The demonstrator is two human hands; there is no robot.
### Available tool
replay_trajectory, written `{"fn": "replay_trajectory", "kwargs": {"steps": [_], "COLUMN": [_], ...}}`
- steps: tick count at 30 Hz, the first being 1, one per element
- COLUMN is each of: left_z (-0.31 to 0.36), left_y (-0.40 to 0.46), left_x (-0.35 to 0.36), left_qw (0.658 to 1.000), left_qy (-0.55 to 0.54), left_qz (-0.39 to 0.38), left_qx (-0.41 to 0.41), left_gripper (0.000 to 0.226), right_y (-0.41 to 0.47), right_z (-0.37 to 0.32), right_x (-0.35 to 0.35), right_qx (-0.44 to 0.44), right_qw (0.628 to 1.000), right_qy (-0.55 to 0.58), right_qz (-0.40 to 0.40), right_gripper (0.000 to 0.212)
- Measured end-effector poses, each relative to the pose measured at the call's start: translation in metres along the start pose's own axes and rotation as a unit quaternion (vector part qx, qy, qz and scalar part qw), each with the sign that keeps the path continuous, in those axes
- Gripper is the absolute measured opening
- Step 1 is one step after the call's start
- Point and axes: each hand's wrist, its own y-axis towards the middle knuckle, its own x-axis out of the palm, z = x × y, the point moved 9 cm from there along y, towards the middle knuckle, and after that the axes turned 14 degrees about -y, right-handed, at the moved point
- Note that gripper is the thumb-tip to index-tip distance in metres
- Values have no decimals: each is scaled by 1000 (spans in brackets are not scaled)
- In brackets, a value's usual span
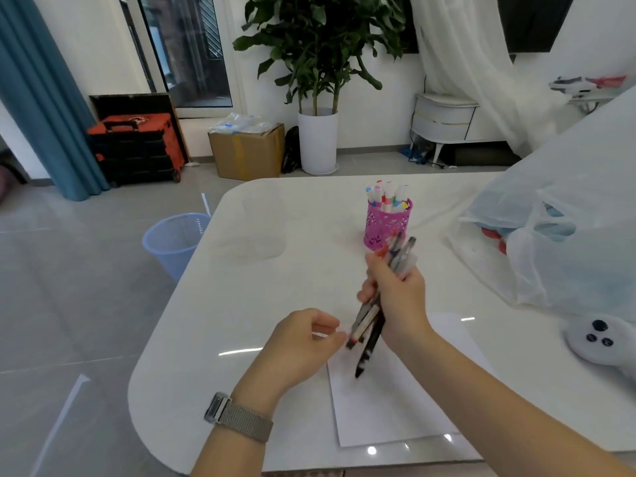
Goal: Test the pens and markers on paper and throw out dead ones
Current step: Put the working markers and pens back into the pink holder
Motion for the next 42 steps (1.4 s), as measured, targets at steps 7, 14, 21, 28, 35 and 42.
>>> {"fn": "replay_trajectory", "kwargs": {"steps": [7, 14, 21, 28, 35, 42], "left_z": [-3, -14, -19, -22, -24, -23], "left_y": [8, 24, 38, 40, 38, 35], "left_x": [-73, -108, -122, -131, -135, -134], "left_qw": [975, 958, 949, 947, 947, 946], "left_qy": [-147, -206, -242, -247, -243, -248], "left_qz": [167, 197, 200, 204, 210, 208], "left_qx": [8, -18, -25, -25, -29, -21], "left_gripper": [13, 15, 14, 15, 16, 15], "right_y": [63, 111, 146, 153, 141, 143], "right_z": [-49, -90, -101, -84, -98, -91], "right_x": [71, 132, 156, 184, 189, 190], "right_qx": [84, 55, 23, -155, -253, -165], "right_qw": [984, 993, 977, 984, 963, 986], "right_qy": [159, 99, 177, -13, -70, -16], "right_qz": [-15, 23, 116, 81, 56, 30], "right_gripper": [13, 10, 20, 19, 16, 23]}}
